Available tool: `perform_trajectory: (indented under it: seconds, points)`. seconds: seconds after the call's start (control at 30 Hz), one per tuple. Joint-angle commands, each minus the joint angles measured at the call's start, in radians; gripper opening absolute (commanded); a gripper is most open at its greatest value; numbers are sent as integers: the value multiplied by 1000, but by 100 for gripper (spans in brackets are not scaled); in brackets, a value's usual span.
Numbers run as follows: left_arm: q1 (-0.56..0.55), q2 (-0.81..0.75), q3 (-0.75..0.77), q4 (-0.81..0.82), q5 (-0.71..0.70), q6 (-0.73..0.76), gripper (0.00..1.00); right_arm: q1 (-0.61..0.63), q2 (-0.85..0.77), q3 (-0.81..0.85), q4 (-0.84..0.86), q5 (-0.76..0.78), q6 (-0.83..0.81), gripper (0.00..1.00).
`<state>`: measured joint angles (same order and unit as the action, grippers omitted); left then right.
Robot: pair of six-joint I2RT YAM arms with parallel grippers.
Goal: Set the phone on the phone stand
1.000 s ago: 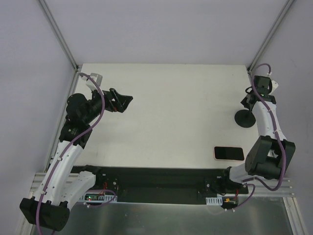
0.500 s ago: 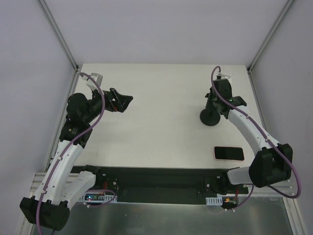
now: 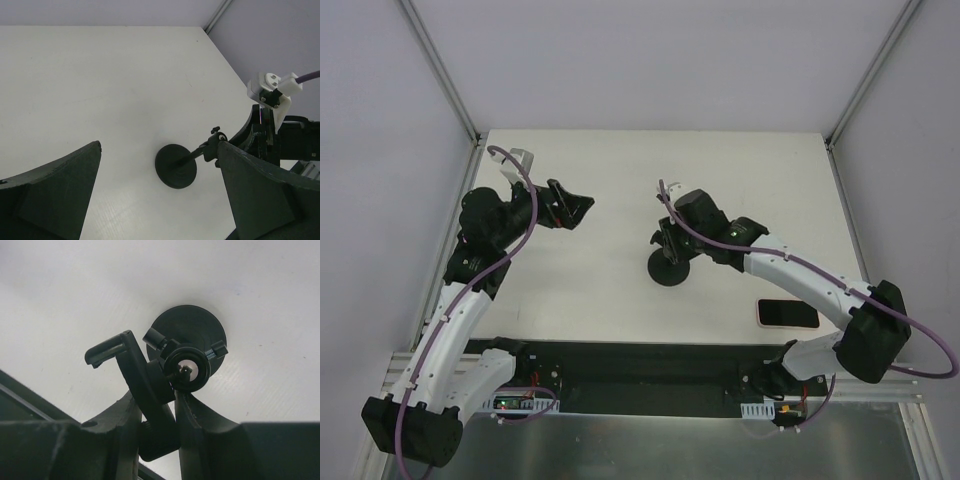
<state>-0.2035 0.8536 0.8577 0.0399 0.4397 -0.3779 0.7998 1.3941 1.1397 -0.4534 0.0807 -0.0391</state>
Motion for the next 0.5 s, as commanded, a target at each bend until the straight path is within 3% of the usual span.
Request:
perform_trajectory:
  seconds: [0.0,0.17,0.23,0.27,0.37,0.47]
  points:
    - [-5,5,41,25,34,-12,99,38,-3,42,45,-177,-88,1]
    - [-8,44,52,25,76,-24,99,55,16,68,-26,-327,-252,1]
    - [-14,70,58,25,112,-27,99,58,20,100,-79,-323,-306,8]
    - [-16,81,66,25,131,-30,99,58,17,106,-118,-302,-311,32]
    - [-28,136,86,17,206,-36,99,59,-35,100,-151,-167,-269,74]
    - [-51,225,130,-33,295,-53,99,59,-128,57,-151,-22,-97,88]
